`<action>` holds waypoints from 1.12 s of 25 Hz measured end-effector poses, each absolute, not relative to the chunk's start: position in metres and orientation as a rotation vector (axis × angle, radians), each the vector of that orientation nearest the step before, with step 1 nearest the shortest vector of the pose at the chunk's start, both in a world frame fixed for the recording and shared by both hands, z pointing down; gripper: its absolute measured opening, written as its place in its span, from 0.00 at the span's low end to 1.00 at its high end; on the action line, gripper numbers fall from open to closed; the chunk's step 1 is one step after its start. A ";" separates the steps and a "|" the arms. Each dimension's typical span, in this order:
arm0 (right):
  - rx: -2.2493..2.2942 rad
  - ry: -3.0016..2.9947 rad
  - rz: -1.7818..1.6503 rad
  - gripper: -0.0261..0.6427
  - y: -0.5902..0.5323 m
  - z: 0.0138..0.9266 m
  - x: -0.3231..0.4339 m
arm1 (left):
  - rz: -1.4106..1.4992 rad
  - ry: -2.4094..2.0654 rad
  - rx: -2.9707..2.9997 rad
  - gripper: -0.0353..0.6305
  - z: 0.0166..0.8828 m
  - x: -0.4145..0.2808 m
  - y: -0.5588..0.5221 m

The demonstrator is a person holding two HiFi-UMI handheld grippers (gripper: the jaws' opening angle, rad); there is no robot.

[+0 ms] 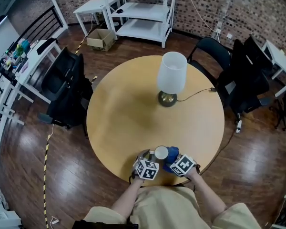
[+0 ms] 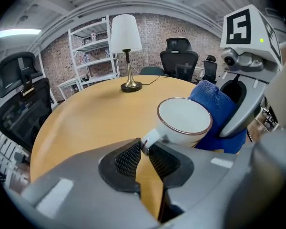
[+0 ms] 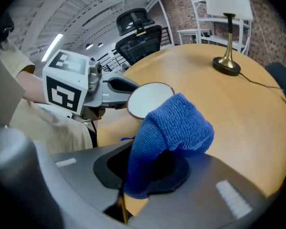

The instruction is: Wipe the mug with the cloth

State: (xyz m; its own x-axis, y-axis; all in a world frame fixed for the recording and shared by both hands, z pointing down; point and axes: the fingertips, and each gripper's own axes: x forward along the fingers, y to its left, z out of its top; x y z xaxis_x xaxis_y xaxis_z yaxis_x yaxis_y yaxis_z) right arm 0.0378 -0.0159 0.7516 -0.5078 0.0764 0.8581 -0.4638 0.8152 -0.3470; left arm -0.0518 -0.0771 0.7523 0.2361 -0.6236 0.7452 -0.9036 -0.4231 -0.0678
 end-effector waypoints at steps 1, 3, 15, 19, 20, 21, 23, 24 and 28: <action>0.277 -2.007 0.673 0.14 -0.012 0.753 0.036 | 1.014 -1.403 2.138 0.12 0.753 -0.052 -0.076; 0.267 -2.014 0.666 0.14 -0.006 0.755 0.032 | 1.012 -1.398 2.138 0.12 0.754 -0.052 -0.074; 0.279 -2.038 0.676 0.14 0.013 0.761 0.012 | 1.019 -1.376 2.108 0.13 0.753 -0.061 -0.056; 0.325 -2.041 0.694 0.14 0.011 0.762 0.012 | 1.007 -1.353 2.094 0.13 0.753 -0.059 -0.046; 0.328 -2.041 0.693 0.14 0.012 0.763 0.012 | 1.005 -1.346 2.091 0.13 0.752 -0.058 -0.043; 0.329 -2.040 0.693 0.14 0.012 0.763 0.013 | 1.004 -1.337 2.090 0.13 0.752 -0.057 -0.041; 0.331 -2.042 0.693 0.14 0.011 0.765 0.014 | 1.007 -1.314 2.093 0.13 0.752 -0.053 -0.036; 0.331 -2.043 0.692 0.14 0.010 0.765 0.014 | 1.008 -1.302 2.096 0.13 0.752 -0.051 -0.034; 0.330 -2.053 0.699 0.14 0.008 0.766 0.015 | 1.026 -1.237 2.127 0.14 0.753 -0.041 -0.028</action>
